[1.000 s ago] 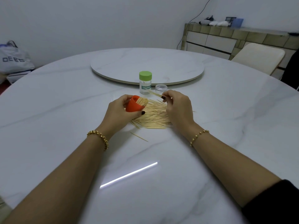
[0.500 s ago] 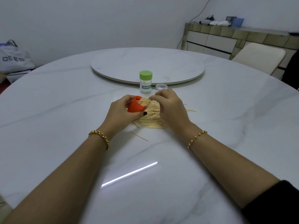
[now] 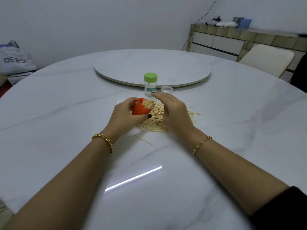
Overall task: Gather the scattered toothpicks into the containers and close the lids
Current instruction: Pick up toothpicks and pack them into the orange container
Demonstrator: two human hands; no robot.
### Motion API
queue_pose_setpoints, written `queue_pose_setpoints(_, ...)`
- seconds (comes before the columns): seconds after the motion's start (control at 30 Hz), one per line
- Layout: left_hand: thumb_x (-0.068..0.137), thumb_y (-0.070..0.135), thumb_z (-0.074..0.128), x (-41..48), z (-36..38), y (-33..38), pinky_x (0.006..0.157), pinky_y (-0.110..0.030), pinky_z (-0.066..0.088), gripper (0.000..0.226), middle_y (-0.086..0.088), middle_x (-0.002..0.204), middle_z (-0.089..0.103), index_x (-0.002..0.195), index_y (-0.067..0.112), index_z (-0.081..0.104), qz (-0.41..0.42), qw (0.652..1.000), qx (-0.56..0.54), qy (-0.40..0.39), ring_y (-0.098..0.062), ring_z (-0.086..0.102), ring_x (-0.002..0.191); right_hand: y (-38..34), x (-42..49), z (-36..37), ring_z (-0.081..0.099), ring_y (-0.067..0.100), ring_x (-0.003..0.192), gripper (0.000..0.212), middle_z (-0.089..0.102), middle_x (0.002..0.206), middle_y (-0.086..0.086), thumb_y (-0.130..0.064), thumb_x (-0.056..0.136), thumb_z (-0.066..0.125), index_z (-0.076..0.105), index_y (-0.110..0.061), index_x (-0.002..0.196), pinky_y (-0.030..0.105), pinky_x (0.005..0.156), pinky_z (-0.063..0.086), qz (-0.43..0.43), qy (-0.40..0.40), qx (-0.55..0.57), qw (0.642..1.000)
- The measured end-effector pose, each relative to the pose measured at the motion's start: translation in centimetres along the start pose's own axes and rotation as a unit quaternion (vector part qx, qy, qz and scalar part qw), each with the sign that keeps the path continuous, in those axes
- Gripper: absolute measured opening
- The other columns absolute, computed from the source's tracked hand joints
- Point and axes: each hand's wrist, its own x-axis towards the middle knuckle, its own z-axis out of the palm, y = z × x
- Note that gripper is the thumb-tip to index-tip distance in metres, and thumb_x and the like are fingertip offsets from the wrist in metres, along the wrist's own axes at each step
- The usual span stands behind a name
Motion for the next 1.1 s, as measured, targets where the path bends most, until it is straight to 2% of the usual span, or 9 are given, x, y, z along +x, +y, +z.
queue_pose_setpoints(0.27,0.071,0.018,0.082,0.1,-0.6,0.3,0.073,-0.005,0.042,0.054,0.006,0.11,0.062,0.119,0.018,0.059,0.0,0.999,-0.021,0.032,-0.008,0.057,0.104,-0.6,-0.3,0.1,0.053,0.024,0.125,0.063,0.057,0.132,0.013,0.011,0.071,0.04,0.052,-0.002,0.132,0.025,0.099,0.041,0.019,-0.041,-0.01,0.999)
queue_pose_setpoints(0.4,0.07,0.021,0.083,0.1,-0.5,0.2,0.071,-0.004,0.043,0.055,0.004,0.109,0.063,0.119,0.017,0.059,0.001,0.999,-0.017,0.03,-0.008,0.058,0.102,-0.6,-0.4,0.6,0.042,0.027,0.134,0.064,0.051,0.139,0.014,0.0,0.074,0.027,0.05,0.0,0.134,0.037,0.11,0.034,-0.02,-0.103,-0.01,0.994)
queue_pose_setpoints(0.47,0.07,0.021,0.084,0.0,-0.5,0.2,0.069,0.0,0.042,0.055,0.005,0.109,0.062,0.119,0.017,0.059,0.002,1.0,-0.015,0.026,-0.008,0.057,0.101,-0.4,-0.3,0.7,0.042,0.028,0.135,0.065,0.05,0.14,0.014,-0.004,0.074,0.025,0.051,0.0,0.134,0.043,0.11,0.034,-0.03,-0.118,-0.012,0.993)
queue_pose_setpoints(0.57,0.071,0.022,0.083,0.0,-0.5,0.2,0.07,-0.003,0.042,0.056,0.006,0.111,0.061,0.121,0.017,0.058,-0.002,1.0,-0.01,0.024,-0.007,0.056,0.103,0.4,-0.3,0.5,0.046,0.027,0.131,0.06,0.055,0.136,0.011,0.001,0.075,0.035,0.055,-0.004,0.131,0.046,0.108,0.038,0.006,-0.095,-0.011,0.995)
queue_pose_setpoints(0.7,0.07,0.024,0.083,0.2,-0.6,0.0,0.073,-0.007,0.042,0.058,0.004,0.115,0.062,0.122,0.018,0.058,-0.011,1.0,-0.014,0.026,-0.01,0.056,0.107,1.6,-0.3,0.1,0.056,0.025,0.117,0.043,0.067,0.118,0.003,-0.01,0.079,0.045,0.067,-0.011,0.116,0.049,0.098,0.043,0.075,-0.079,-0.046,0.993)
queue_pose_setpoints(0.8,0.07,0.024,0.083,0.2,-0.6,0.0,0.072,-0.006,0.04,0.058,0.005,0.115,0.061,0.122,0.018,0.058,-0.014,1.0,-0.01,0.023,-0.009,0.055,0.106,2.1,-0.6,0.1,0.05,0.02,0.122,0.031,0.064,0.123,-0.001,-0.025,0.088,0.053,0.068,-0.018,0.114,0.048,0.104,0.035,0.121,-0.142,-0.089,0.978)
queue_pose_setpoints(0.9,0.07,0.024,0.083,0.1,-0.6,0.1,0.072,-0.004,0.039,0.059,0.005,0.116,0.061,0.122,0.018,0.058,-0.014,1.0,-0.01,0.02,-0.009,0.056,0.108,2.3,-0.7,0.3,0.042,0.015,0.129,0.03,0.059,0.13,-0.005,-0.036,0.093,0.052,0.067,-0.022,0.115,0.045,0.11,0.025,0.143,-0.182,-0.117,0.966)
queue_pose_setpoints(1.1,0.07,0.025,0.084,0.2,-0.6,0.1,0.075,-0.006,0.04,0.06,0.005,0.116,0.061,0.123,0.019,0.058,-0.017,1.0,-0.007,0.022,-0.009,0.056,0.107,2.2,-0.6,0.3,0.039,0.013,0.131,0.027,0.058,0.129,-0.007,-0.035,0.094,0.049,0.069,-0.024,0.109,0.046,0.111,0.019,0.15,-0.207,-0.122,0.959)
